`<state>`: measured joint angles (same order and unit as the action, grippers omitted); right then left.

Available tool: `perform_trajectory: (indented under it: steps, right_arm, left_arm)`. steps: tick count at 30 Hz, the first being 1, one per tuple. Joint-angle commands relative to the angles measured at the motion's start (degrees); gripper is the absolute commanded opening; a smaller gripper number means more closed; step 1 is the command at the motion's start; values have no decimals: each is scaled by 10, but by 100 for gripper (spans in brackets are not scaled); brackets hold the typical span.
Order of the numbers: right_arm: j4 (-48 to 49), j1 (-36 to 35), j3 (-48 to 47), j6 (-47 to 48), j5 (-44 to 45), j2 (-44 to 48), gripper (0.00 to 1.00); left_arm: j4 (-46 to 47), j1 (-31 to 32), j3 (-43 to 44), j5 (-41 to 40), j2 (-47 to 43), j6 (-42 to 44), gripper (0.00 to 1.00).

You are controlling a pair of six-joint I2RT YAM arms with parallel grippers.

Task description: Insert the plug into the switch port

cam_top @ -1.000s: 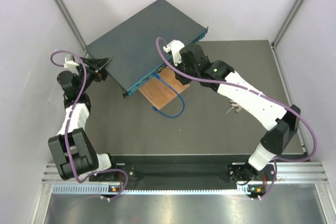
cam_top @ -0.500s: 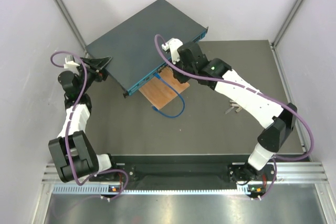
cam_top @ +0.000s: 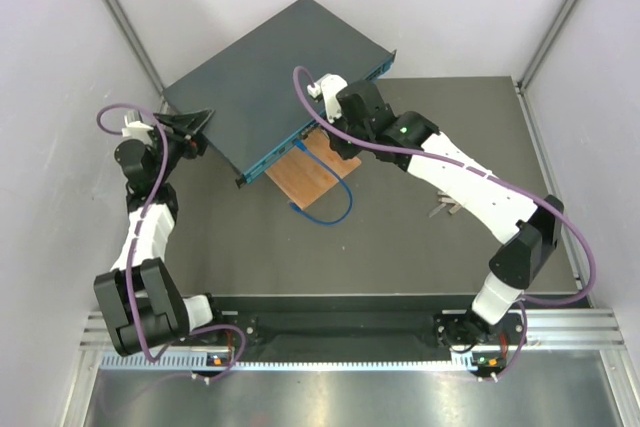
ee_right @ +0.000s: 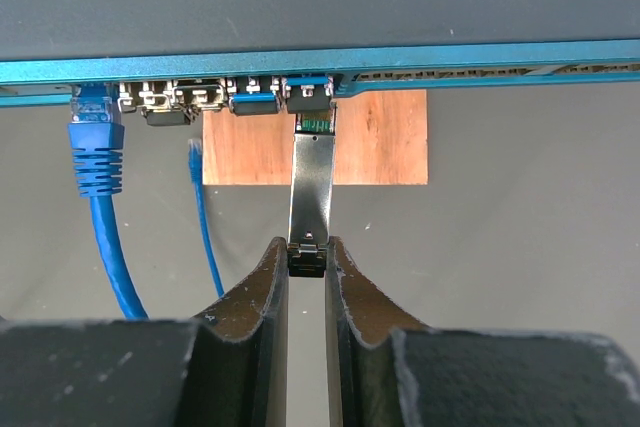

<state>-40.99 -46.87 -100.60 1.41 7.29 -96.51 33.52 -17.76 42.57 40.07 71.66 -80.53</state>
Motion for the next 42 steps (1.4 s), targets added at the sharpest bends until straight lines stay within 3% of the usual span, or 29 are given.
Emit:
perform_trajectory:
  steps: [1, 42]
  right_arm:
    - [6, -7, -4, 1, 8, 32, 0]
    - [11, -4, -42, -3, -25, -6, 0]
  left_arm:
    - [-28, 55, -22, 69, -28, 40, 0]
    - [-60, 57, -22, 61, -30, 64, 0]
